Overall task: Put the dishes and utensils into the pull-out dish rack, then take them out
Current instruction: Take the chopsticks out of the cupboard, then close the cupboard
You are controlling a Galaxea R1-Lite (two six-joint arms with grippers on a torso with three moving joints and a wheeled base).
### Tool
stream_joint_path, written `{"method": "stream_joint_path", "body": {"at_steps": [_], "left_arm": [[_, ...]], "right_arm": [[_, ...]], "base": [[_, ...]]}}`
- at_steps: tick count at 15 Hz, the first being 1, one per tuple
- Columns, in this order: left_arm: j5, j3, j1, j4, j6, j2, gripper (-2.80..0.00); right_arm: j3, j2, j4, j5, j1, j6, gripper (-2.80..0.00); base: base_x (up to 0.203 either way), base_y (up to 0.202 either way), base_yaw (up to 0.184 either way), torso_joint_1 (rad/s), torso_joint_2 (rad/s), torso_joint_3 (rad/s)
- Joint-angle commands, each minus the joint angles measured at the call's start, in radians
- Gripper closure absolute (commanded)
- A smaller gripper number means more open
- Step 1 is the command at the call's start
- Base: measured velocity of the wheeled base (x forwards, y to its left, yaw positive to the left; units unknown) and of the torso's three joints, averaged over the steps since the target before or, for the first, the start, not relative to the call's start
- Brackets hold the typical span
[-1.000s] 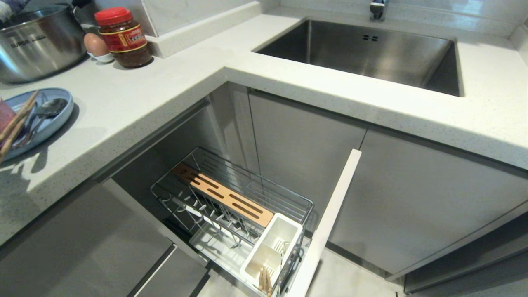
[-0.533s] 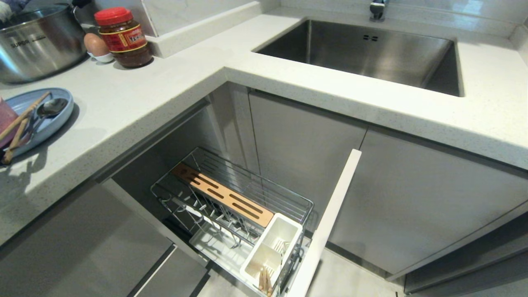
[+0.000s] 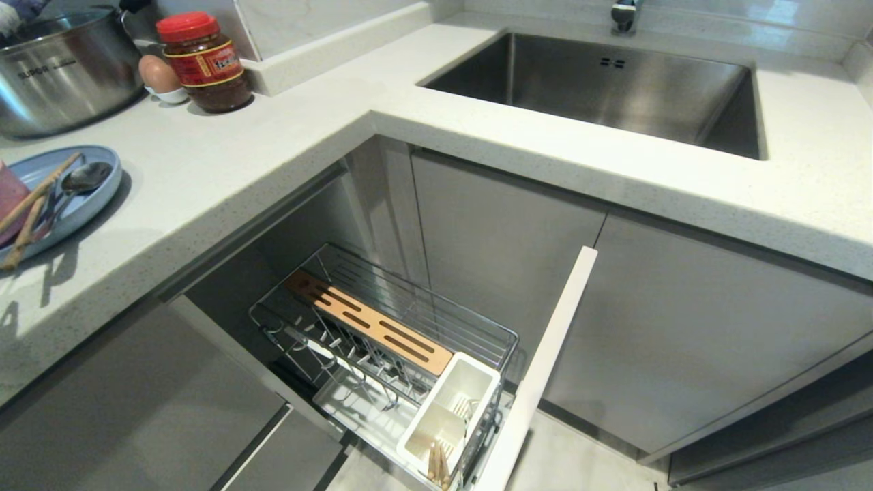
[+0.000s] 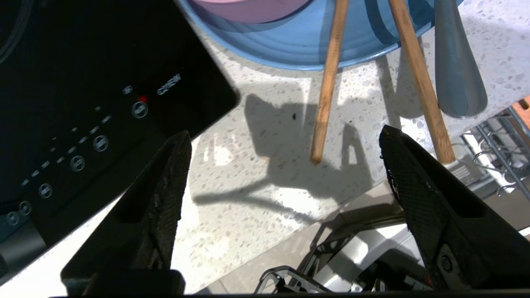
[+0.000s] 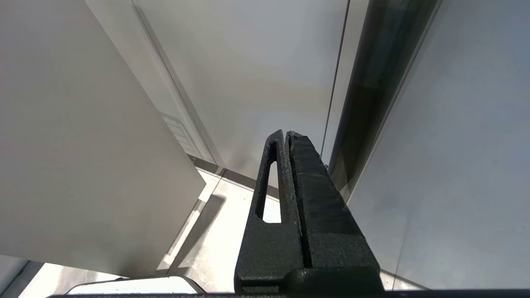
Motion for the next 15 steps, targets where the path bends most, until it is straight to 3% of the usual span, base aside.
{"method": "stream_joint_path", "body": {"at_steps": [1, 2, 3, 7, 12, 15], "left_arm": [[0.013, -0.004, 0.0, 0.0, -0.003, -0.055, -2.8], [0.031, -0.008, 0.0, -0.005, -0.006, -0.069, -2.8], [0.047, -0.01, 0.0, -0.032, -0.01, -0.08, 0.0], [0.086, -0.009, 0.002, -0.203, -0.055, -0.09, 0.0], [0.086, -0.002, -0.006, -0.447, -0.1, -0.131, 0.0], [0.062, 0.031, -0.068, -0.532, -0.1, -0.204, 0.0]], "right_arm": [[0.0, -0.004, 0.0, 0.0, 0.0, 0.0, 0.0], [0.0, -0.004, 0.0, 0.0, 0.0, 0.0, 0.0], [0.0, -0.004, 0.0, 0.0, 0.0, 0.0, 0.0], [0.0, -0.004, 0.0, 0.0, 0.0, 0.0, 0.0], [0.0, -0.004, 0.0, 0.0, 0.0, 0.0, 0.0], [0.001, -0.004, 0.0, 0.0, 0.0, 0.0, 0.0]], "base": [[0.0, 0.0, 0.0, 0.0, 0.0, 0.0], [0.0, 0.0, 0.0, 0.0, 0.0, 0.0], [0.0, 0.0, 0.0, 0.0, 0.0, 0.0], [0.0, 0.0, 0.0, 0.0, 0.0, 0.0], [0.0, 0.0, 0.0, 0.0, 0.0, 0.0], [0.0, 0.0, 0.0, 0.0, 0.0, 0.0]]}}
